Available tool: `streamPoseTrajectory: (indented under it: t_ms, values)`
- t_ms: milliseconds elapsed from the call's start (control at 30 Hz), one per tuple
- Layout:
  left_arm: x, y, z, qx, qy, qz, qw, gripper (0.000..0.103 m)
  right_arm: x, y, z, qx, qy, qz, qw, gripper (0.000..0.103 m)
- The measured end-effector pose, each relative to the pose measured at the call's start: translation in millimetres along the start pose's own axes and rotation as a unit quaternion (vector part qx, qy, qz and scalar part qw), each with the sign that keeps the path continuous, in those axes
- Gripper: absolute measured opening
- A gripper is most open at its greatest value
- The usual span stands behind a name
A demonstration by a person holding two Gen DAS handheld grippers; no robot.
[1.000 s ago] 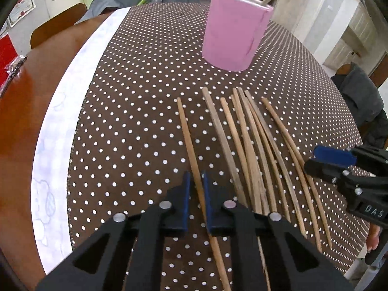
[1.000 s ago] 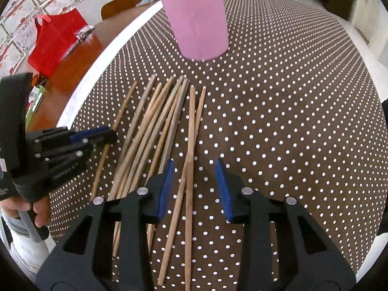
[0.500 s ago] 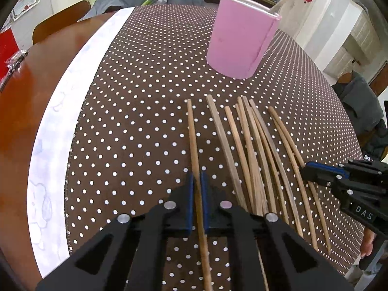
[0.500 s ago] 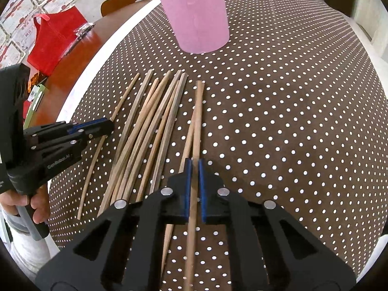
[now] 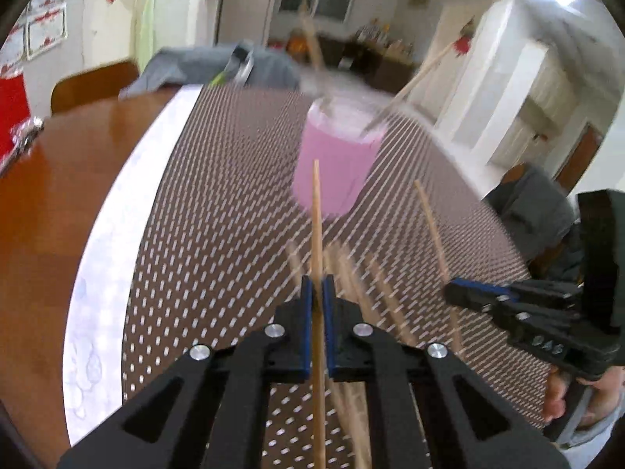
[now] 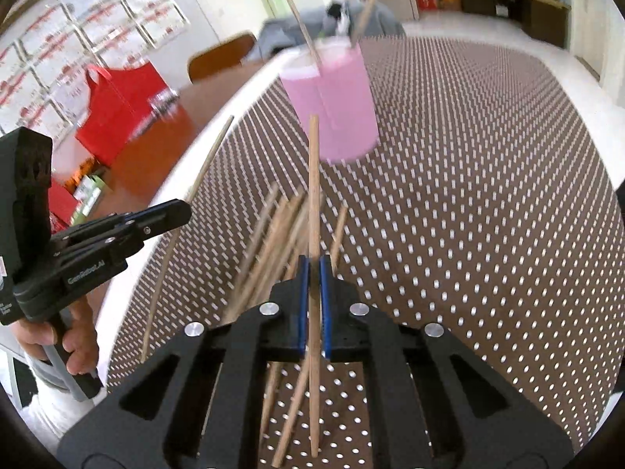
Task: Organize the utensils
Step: 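Lift the held sticks and bring them over the pink cup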
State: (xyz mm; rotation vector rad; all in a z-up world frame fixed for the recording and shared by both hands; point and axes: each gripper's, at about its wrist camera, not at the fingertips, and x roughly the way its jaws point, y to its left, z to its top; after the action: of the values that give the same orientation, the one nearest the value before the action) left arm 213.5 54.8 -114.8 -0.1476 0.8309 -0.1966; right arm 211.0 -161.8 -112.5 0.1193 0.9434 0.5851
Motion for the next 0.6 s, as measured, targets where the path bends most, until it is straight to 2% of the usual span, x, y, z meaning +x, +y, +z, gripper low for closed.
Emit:
streamPoseTrajectory:
  t_ms: [167,300,400,500,600]
  values:
    - [-27.0,-16.7,21.9,0.019,-0.093,-0.032,0.9949,0.006,-29.9,5.0,11.9,-0.006,-0.060,0.012,0.998,0.006]
    - [-34.9,-25.7,37.4,0.032,-0.164,-0.042,0.9851,0.006,-50.5,15.4,28.0,-0.011,-0.112,0.017,0.993,0.006]
    - [-36.1,-29.9,51.3,0.038,-0.210,-0.053,0.9754,0.006,-61.3,23.9,41.8,-0.018,-0.151,0.014,0.988,0.006]
    - [-35.2,-32.4,67.0,0.035,-0.264,-0.059,0.9622,0.006,-71.1,32.0,55.1,-0.023,-0.189,0.005,0.982,0.006]
    - [-34.5,-33.6,79.9,0.024,-0.301,-0.057,0.9516,0.006,-78.3,37.1,72.4,-0.023,-0.228,0.006,0.973,0.006]
